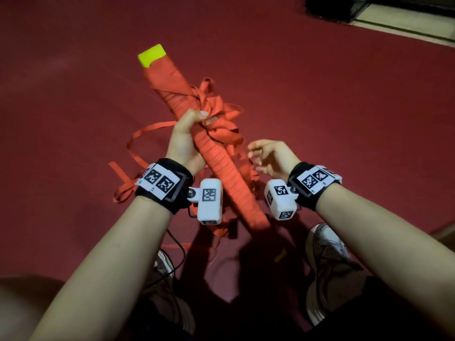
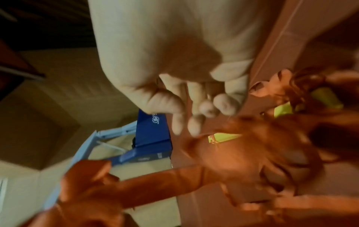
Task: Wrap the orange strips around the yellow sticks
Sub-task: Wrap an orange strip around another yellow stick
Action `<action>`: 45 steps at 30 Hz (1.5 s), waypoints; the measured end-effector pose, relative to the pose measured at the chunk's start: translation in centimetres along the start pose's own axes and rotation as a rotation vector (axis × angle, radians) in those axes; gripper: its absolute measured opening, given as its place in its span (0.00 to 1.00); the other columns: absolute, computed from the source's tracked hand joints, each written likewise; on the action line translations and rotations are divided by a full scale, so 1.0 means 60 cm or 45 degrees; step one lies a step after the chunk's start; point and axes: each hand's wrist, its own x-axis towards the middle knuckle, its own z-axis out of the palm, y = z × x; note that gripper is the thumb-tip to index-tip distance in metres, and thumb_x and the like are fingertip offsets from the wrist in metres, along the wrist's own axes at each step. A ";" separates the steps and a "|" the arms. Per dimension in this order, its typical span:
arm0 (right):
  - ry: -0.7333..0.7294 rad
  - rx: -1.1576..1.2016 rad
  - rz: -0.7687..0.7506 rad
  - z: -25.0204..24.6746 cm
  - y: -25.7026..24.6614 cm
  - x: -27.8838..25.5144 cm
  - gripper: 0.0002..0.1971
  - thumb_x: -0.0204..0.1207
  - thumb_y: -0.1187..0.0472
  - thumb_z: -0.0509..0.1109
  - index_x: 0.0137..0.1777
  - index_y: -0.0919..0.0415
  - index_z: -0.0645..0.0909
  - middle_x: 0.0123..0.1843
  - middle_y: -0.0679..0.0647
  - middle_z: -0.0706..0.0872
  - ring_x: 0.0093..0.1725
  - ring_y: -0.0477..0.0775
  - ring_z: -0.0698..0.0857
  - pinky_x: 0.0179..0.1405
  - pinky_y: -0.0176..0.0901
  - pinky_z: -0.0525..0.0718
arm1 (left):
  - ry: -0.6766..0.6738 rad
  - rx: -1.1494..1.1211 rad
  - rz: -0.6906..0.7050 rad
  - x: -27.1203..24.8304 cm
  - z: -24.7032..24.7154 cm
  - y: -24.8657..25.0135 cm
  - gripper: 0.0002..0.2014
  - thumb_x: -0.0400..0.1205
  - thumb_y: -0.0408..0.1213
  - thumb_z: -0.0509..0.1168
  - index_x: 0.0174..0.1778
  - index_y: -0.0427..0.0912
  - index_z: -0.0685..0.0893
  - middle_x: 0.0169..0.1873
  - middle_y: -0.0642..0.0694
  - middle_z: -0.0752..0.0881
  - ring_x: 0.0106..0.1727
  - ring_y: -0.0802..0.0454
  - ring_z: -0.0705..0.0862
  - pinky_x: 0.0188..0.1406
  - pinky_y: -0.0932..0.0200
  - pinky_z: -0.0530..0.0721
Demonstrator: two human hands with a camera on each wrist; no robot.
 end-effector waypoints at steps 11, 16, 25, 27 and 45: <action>-0.456 -0.489 0.076 0.022 0.010 0.001 0.20 0.76 0.81 0.63 0.55 0.58 0.88 0.38 0.59 0.86 0.52 0.64 0.88 0.49 0.59 0.92 | 0.182 0.378 0.047 0.001 -0.023 -0.033 0.29 0.65 0.37 0.71 0.59 0.24 0.78 0.41 0.30 0.78 0.30 0.40 0.79 0.30 0.48 0.85; -0.512 -1.068 0.098 0.015 0.053 0.021 0.19 0.69 0.77 0.76 0.51 0.53 0.84 0.46 0.58 0.88 0.46 0.60 0.88 0.46 0.54 0.89 | 0.039 0.364 -0.045 -0.012 -0.041 -0.030 0.19 0.63 0.39 0.71 0.45 0.30 0.83 0.27 0.45 0.76 0.26 0.44 0.77 0.35 0.48 0.82; -0.461 -1.655 0.084 0.000 0.150 0.084 0.10 0.73 0.53 0.79 0.51 0.55 0.89 0.52 0.55 0.92 0.52 0.57 0.89 0.57 0.46 0.86 | 0.095 0.220 -0.246 0.013 -0.081 -0.034 0.33 0.58 0.38 0.75 0.58 0.31 0.74 0.29 0.44 0.74 0.25 0.50 0.73 0.32 0.55 0.79; -0.362 -1.707 0.105 -0.003 0.161 0.101 0.16 0.75 0.53 0.76 0.59 0.58 0.86 0.53 0.60 0.90 0.55 0.62 0.88 0.55 0.48 0.85 | 0.201 0.267 -0.295 0.016 -0.102 -0.037 0.24 0.57 0.37 0.77 0.43 0.33 0.76 0.29 0.43 0.74 0.24 0.49 0.72 0.29 0.60 0.78; -0.360 -2.234 0.286 -0.005 0.327 0.135 0.55 0.68 0.45 0.84 0.87 0.54 0.51 0.77 0.63 0.73 0.72 0.68 0.80 0.65 0.60 0.81 | 0.533 0.165 -0.381 0.009 -0.187 -0.097 0.12 0.59 0.36 0.69 0.37 0.40 0.80 0.27 0.46 0.79 0.26 0.50 0.73 0.33 0.58 0.74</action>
